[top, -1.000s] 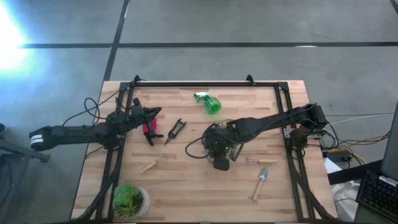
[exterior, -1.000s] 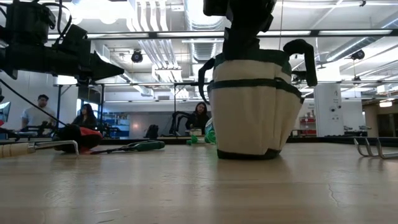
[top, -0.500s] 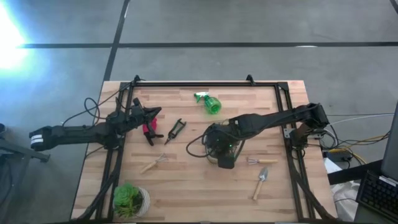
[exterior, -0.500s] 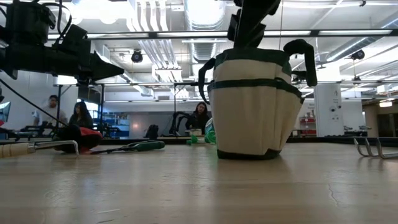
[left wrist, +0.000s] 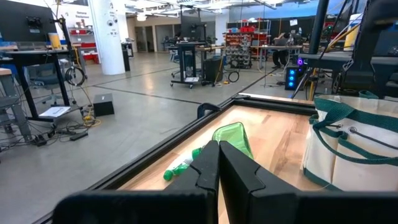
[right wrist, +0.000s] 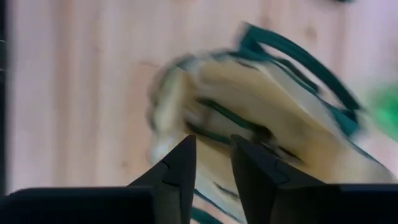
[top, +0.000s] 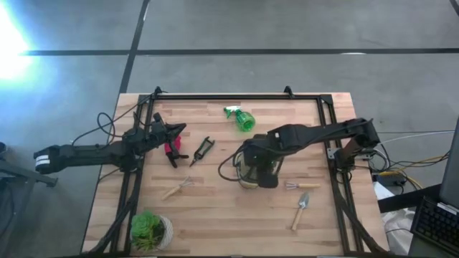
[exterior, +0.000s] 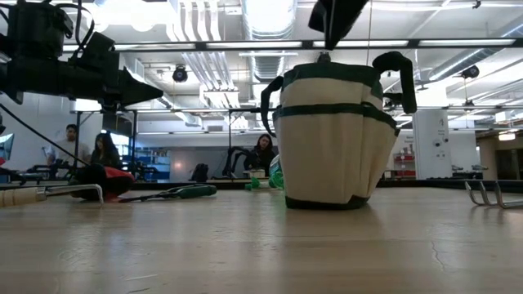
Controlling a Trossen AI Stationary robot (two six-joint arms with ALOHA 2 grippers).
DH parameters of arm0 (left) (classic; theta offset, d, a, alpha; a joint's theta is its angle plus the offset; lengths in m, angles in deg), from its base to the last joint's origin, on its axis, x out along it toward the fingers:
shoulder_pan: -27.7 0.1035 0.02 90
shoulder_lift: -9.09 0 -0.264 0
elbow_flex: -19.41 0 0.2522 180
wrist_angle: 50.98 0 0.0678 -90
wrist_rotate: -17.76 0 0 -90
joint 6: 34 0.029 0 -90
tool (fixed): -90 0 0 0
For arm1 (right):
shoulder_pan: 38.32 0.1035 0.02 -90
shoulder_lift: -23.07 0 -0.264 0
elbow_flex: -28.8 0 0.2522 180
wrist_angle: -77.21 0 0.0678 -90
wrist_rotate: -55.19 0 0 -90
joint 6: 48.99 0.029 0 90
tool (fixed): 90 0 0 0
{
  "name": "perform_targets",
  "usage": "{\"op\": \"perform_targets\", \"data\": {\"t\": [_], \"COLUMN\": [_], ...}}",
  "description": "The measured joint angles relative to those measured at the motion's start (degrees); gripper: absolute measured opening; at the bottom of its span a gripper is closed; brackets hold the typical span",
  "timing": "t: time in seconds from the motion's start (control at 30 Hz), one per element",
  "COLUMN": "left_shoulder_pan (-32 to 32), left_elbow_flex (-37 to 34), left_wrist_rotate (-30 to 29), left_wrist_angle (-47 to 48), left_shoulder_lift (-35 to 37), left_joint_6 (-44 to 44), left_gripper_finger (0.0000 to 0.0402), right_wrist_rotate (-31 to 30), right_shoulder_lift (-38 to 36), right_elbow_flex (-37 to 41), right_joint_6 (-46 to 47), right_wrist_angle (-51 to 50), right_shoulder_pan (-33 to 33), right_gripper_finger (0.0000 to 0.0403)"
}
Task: Pick & Place Garden tools in Gardening bag
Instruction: Put the gloves into the gardening bag
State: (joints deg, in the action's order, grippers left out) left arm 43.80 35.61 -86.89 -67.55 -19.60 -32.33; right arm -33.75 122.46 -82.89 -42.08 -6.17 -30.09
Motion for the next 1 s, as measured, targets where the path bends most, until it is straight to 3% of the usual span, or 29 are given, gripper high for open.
{"op": "perform_targets", "data": {"t": [0.17, 0.47, 0.67, 1.0], "left_shoulder_pan": [-0.02, -0.01, -0.01, -0.01], "left_elbow_flex": [0.0, 0.0, 0.0, 0.0], "left_wrist_rotate": [-0.01, -0.02, 0.0, 0.0], "left_wrist_angle": [0.0, -0.02, 0.0, -0.02], "left_shoulder_lift": [-0.01, -0.01, -0.02, 0.0], "left_joint_6": [0.0, 0.0, 0.0, 0.0], "left_gripper_finger": [0.0014, 0.0014, 0.0014, 0.0014], "right_wrist_rotate": [-6.65, -7.17, -6.74, 7.35], "right_shoulder_lift": [-2.37, -13.21, -22.07, -35.21], "right_elbow_flex": [0.21, 7.37, 16.13, 32.12], "right_joint_6": [2.37, 3.15, 1.86, -5.07], "right_wrist_angle": [-5.75, -4.51, 2.03, 15.17], "right_shoulder_pan": [-0.12, -1.74, -6.97, -18.55], "right_gripper_finger": [0.0061, 0.0019, 0.0008, 0.0008]}}
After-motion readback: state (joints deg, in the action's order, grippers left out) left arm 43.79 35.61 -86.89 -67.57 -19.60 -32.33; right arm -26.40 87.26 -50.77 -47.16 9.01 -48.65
